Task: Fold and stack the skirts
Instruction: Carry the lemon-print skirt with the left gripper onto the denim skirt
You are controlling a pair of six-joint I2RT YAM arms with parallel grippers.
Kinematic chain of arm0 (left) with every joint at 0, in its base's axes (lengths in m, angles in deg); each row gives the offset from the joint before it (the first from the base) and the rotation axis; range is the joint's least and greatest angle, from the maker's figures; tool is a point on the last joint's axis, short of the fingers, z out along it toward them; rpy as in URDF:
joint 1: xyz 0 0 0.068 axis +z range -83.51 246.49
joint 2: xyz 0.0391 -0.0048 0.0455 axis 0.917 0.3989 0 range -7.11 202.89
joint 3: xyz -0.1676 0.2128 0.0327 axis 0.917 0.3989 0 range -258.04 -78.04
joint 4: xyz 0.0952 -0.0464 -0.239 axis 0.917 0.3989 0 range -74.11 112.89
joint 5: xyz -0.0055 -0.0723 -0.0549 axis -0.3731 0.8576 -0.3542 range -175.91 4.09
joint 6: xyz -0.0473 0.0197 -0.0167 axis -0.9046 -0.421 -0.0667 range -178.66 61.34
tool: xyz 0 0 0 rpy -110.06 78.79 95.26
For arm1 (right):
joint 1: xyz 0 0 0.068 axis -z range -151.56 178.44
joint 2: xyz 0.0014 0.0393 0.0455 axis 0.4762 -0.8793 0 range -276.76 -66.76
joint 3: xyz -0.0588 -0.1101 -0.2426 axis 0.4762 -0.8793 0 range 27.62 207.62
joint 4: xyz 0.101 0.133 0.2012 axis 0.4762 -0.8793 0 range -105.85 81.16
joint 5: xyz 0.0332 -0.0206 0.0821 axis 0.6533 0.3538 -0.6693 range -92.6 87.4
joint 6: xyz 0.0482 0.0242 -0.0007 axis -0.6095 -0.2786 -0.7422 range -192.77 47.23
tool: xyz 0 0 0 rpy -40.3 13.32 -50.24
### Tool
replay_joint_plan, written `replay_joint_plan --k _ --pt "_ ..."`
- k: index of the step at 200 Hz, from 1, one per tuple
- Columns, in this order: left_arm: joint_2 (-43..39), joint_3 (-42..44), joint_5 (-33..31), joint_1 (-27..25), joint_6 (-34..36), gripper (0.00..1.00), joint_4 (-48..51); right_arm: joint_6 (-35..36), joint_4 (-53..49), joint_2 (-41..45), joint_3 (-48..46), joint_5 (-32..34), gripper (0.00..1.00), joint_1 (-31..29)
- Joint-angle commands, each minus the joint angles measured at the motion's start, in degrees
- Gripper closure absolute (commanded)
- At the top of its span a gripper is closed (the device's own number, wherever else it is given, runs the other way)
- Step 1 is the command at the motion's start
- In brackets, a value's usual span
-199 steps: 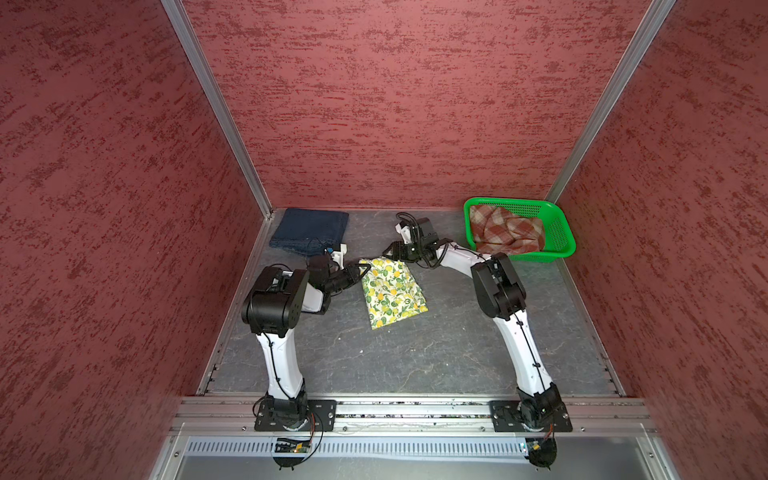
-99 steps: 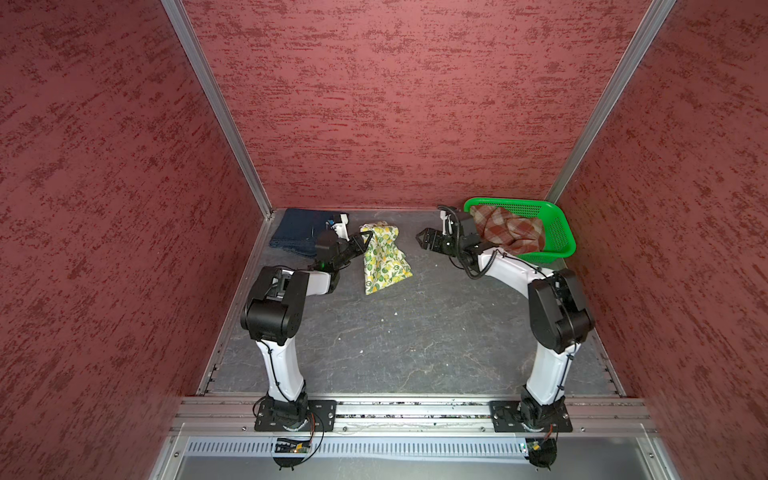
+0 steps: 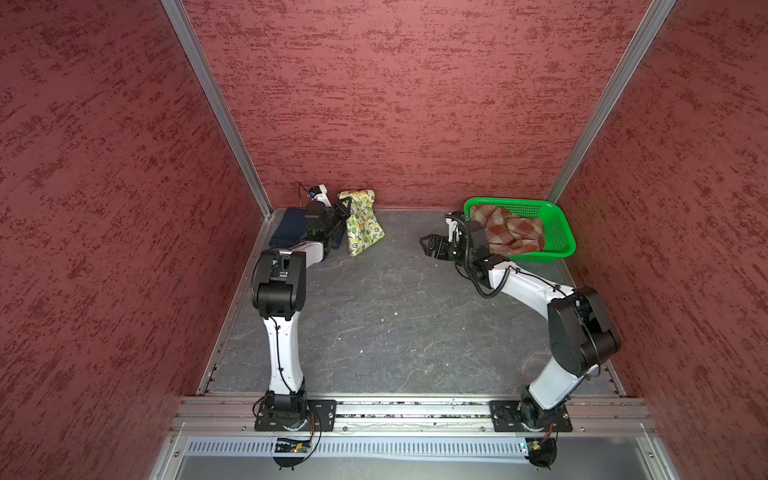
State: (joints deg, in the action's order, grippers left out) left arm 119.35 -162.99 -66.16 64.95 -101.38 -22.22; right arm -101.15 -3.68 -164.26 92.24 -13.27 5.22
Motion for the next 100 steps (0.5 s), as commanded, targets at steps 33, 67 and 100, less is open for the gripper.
replay_joint_plan --k 33,67,100 --pt "2.48 -4.67 -2.87 5.50 -4.68 1.00 -4.35 0.09 4.05 2.01 -1.41 0.57 0.08 -1.12" --pt "2.26 -5.66 -6.33 8.26 -5.44 1.00 -2.76 0.17 3.19 0.93 -0.90 0.64 0.07 -1.74" --pt "-0.09 -3.05 -9.57 10.59 -3.28 1.00 0.10 0.83 2.22 1.66 -1.03 1.44 0.08 -2.22"
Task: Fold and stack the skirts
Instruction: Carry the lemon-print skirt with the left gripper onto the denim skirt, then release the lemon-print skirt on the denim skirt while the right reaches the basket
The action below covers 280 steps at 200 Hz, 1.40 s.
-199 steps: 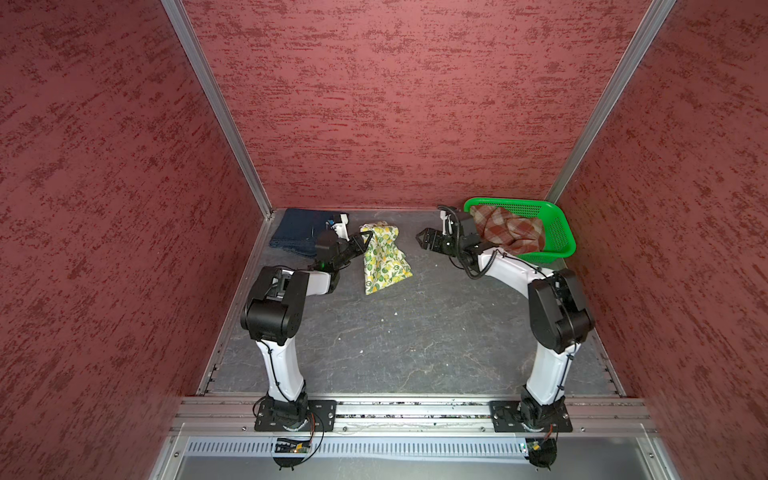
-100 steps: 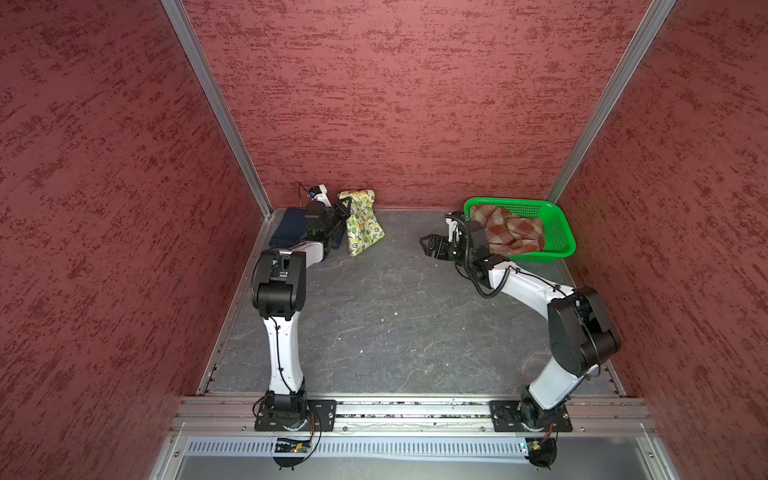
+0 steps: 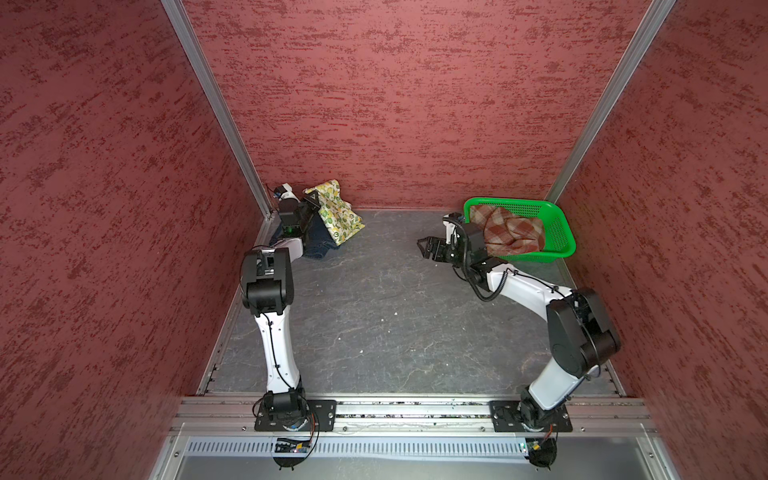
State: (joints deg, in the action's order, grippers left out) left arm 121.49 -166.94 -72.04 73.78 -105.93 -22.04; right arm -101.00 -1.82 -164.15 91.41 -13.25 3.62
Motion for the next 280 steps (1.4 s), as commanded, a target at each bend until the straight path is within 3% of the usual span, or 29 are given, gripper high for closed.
replay_joint_plan --k 1,55,86,129,188,232,243,273,280 --pt "-2.26 1.05 -3.77 1.81 1.33 1.00 -0.06 0.67 0.36 1.55 -0.20 1.41 0.08 -0.62" --pt "-2.23 4.15 -4.63 6.29 4.34 1.00 4.64 0.81 -0.25 1.55 0.10 0.97 0.08 -0.89" --pt "-3.18 4.40 -5.17 7.19 9.73 1.00 9.78 1.07 -0.68 1.89 0.11 1.08 0.08 -1.02" --pt "-5.71 7.74 -10.31 7.82 12.51 1.00 15.51 0.69 -0.09 1.51 -0.16 0.42 0.07 -1.10" --pt "-7.19 7.49 -21.96 7.70 17.22 1.00 26.68 1.18 -1.70 2.57 -0.39 1.90 0.07 -1.06" --pt "-5.43 4.02 -29.74 7.99 16.57 0.89 37.01 1.58 -4.17 2.90 0.74 3.47 0.07 -1.10" --pt "-4.59 1.95 -30.02 8.23 16.32 0.78 39.93 1.87 -5.40 2.81 1.52 4.36 0.06 -1.03" --pt "-3.94 -2.64 -25.83 7.99 18.17 0.03 44.29 3.06 -10.82 1.95 5.64 8.89 0.05 -0.83" --pt "-4.58 -2.83 -25.28 7.71 18.42 0.00 44.33 3.49 -12.57 1.80 7.04 10.57 0.04 -0.55"
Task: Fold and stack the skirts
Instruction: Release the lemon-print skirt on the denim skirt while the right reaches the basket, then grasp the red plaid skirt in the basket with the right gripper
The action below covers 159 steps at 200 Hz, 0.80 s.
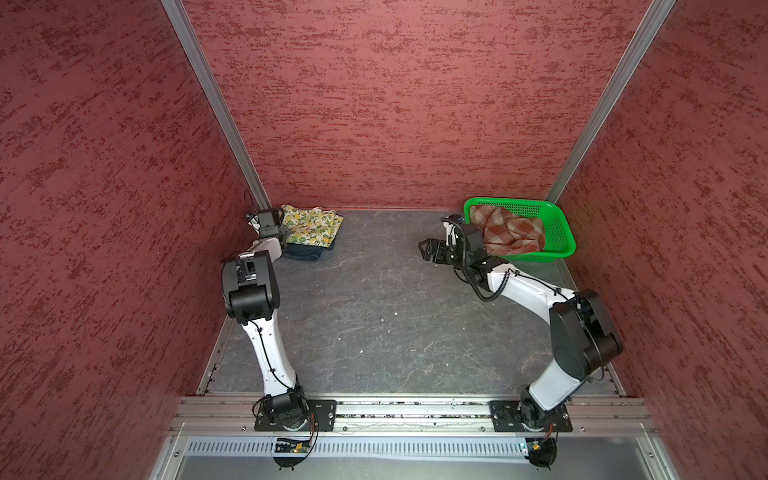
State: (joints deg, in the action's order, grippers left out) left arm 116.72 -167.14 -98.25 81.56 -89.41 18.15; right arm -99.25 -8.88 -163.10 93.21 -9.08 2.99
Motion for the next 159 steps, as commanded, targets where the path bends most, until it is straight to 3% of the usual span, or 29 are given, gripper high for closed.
replay_joint_plan --k 1,36,76,95,120,159 --pt "0.05 -2.65 1.18 -0.19 1.99 0.01 4.14 1.81 -5.82 0.77 5.43 6.70 0.04 0.11" --pt "-6.76 -1.73 4.43 -2.46 4.29 0.01 2.78 1.34 -17.17 -1.59 15.87 12.42 0.02 6.08" --pt "-20.25 8.24 1.91 -9.06 11.11 0.00 -1.45 -2.12 -26.81 -6.76 24.86 14.80 0.05 14.67" --pt "-27.42 15.86 1.99 -12.79 12.72 0.00 -3.99 -4.47 -28.62 -6.42 24.17 16.76 0.06 17.39" --pt "-36.11 26.63 9.07 -15.33 10.39 0.00 -9.23 -7.51 -29.81 -4.43 20.84 17.04 0.07 20.33" --pt "-43.18 33.33 12.58 -22.13 10.00 0.00 -5.15 -10.53 -32.91 -0.45 16.14 18.17 0.10 22.51"
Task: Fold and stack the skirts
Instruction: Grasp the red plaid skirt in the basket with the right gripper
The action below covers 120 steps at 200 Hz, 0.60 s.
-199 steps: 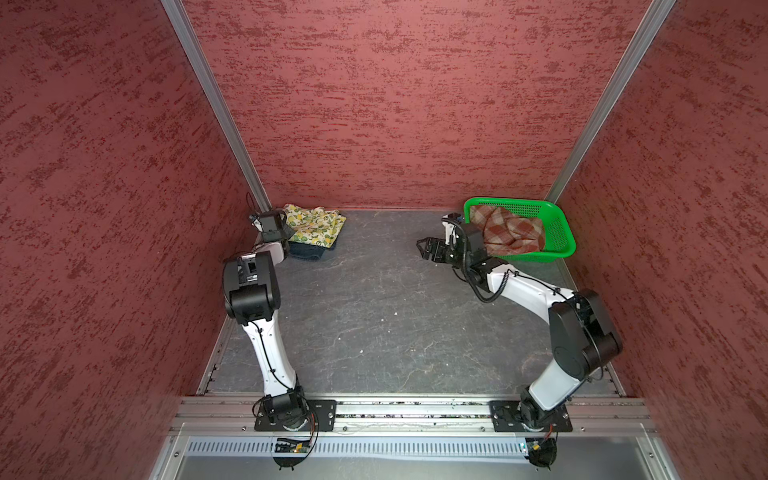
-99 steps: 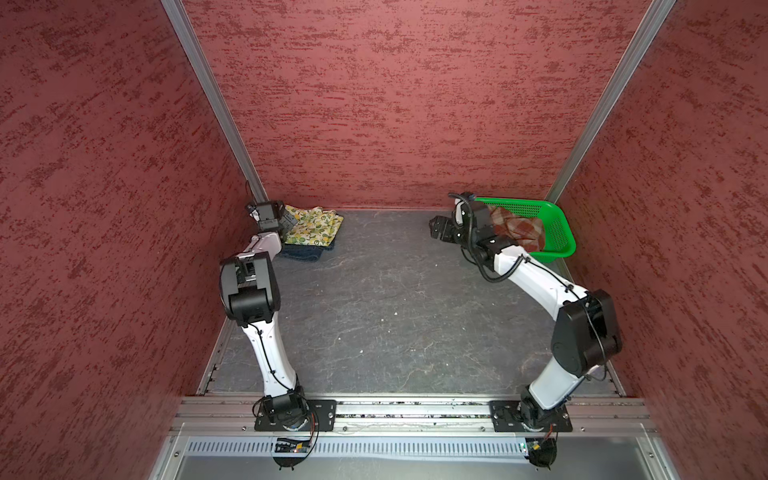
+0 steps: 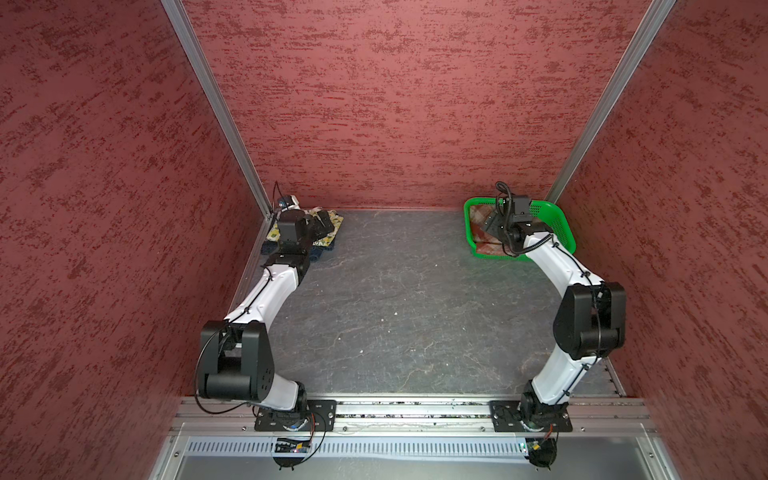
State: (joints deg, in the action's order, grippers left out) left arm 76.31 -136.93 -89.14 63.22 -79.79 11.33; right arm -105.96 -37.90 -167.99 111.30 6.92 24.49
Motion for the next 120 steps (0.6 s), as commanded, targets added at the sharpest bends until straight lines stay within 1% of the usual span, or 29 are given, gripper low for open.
replay_joint_plan --k 1,23,35,51,63,82,103,120 --pt "-2.84 3.41 3.48 -3.95 0.43 0.00 1.71 -3.91 -3.98 4.50 -2.13 2.13 0.10 1.07" --pt "-6.28 7.65 4.83 -9.49 0.67 0.00 2.13 -4.73 -4.91 6.66 -5.14 2.17 0.12 3.01" --pt "-7.82 9.36 3.88 -12.22 1.35 0.00 3.07 -4.74 -4.01 7.76 -7.14 1.19 0.14 4.45" --pt "-9.57 10.93 5.03 -14.65 1.77 0.00 4.18 -4.78 -3.72 8.16 -8.25 -0.63 0.15 6.62" --pt "-10.84 12.23 4.72 -16.34 1.71 0.00 4.96 -4.76 -3.22 8.08 -8.81 -1.47 0.15 7.85" --pt "-12.92 14.53 4.72 -18.09 0.33 0.00 5.04 -4.63 -2.04 7.42 -9.06 -2.41 0.16 9.52" --pt "-14.86 16.88 4.50 -19.39 -1.98 0.00 4.66 -4.91 -0.02 5.97 -8.62 -3.99 0.19 11.29" --pt "-16.45 18.87 4.71 -20.16 -3.91 0.00 3.77 -4.84 0.76 3.92 -6.45 -5.76 0.21 12.14"
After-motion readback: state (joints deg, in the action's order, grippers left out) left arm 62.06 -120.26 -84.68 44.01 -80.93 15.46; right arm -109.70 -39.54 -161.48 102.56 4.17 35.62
